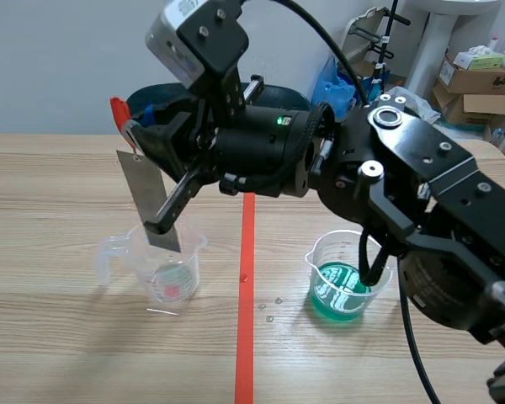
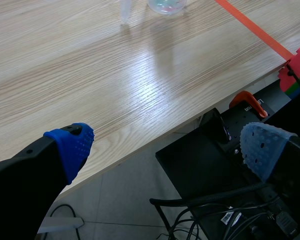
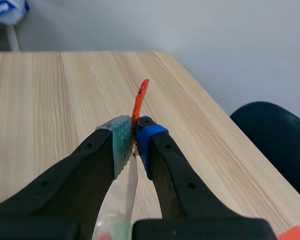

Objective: Do the redox reaction experiment

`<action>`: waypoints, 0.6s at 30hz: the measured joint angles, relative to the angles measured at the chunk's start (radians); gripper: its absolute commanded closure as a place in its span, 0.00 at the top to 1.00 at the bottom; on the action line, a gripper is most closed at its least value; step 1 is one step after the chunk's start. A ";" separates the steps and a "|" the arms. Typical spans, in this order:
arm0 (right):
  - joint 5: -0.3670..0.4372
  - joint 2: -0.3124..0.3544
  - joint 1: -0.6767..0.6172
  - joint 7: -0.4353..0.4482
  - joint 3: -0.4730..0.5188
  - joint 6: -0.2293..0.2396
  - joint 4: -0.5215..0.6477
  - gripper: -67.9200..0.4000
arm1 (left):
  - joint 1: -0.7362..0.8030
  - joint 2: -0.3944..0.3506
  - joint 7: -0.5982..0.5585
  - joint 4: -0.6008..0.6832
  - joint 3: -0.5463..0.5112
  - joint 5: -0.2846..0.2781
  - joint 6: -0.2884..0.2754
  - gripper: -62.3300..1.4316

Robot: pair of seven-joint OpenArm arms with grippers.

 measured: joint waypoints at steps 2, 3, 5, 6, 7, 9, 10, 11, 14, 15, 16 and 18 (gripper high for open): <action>-0.026 -0.008 0.000 0.024 0.000 0.000 -0.025 0.03 | 0.000 0.000 0.000 0.000 0.000 0.000 0.000 1.00; -0.041 -0.011 0.000 0.032 0.000 0.000 -0.034 0.03 | 0.000 0.000 0.000 0.000 0.000 0.000 0.000 1.00; -0.067 -0.013 0.000 0.046 0.000 0.000 -0.050 0.03 | 0.000 0.000 0.000 0.000 0.000 0.000 0.000 1.00; -0.073 -0.013 0.000 0.060 0.000 0.000 -0.058 0.03 | 0.000 0.000 0.000 0.000 0.000 0.000 0.000 1.00; -0.086 -0.013 0.000 0.074 0.000 0.000 -0.066 0.03 | 0.000 0.000 0.000 0.000 0.000 0.000 0.000 1.00; -0.118 -0.013 0.000 0.084 0.000 -0.004 -0.079 0.03 | 0.000 0.000 0.000 0.000 0.000 0.000 0.000 1.00; -0.129 -0.013 0.000 0.093 0.000 -0.012 -0.087 0.03 | 0.000 0.000 0.000 0.000 0.000 0.000 0.000 1.00; -0.136 -0.013 0.000 0.101 0.000 -0.024 -0.095 0.03 | 0.000 0.000 0.000 0.000 0.000 0.000 0.000 1.00; -0.178 -0.013 0.000 0.148 0.000 -0.029 -0.119 0.03 | 0.000 0.000 0.000 0.000 0.000 0.000 0.000 1.00; -0.185 -0.013 0.000 0.159 0.000 -0.027 -0.128 0.03 | 0.000 0.000 0.000 0.000 0.000 0.000 0.000 1.00; -0.203 -0.014 0.000 0.172 0.000 -0.027 -0.138 0.03 | 0.000 0.000 0.000 0.000 0.000 0.000 0.000 1.00; -0.237 -0.018 0.000 0.195 0.000 -0.029 -0.161 0.03 | 0.000 0.000 0.000 0.000 0.000 0.000 0.000 1.00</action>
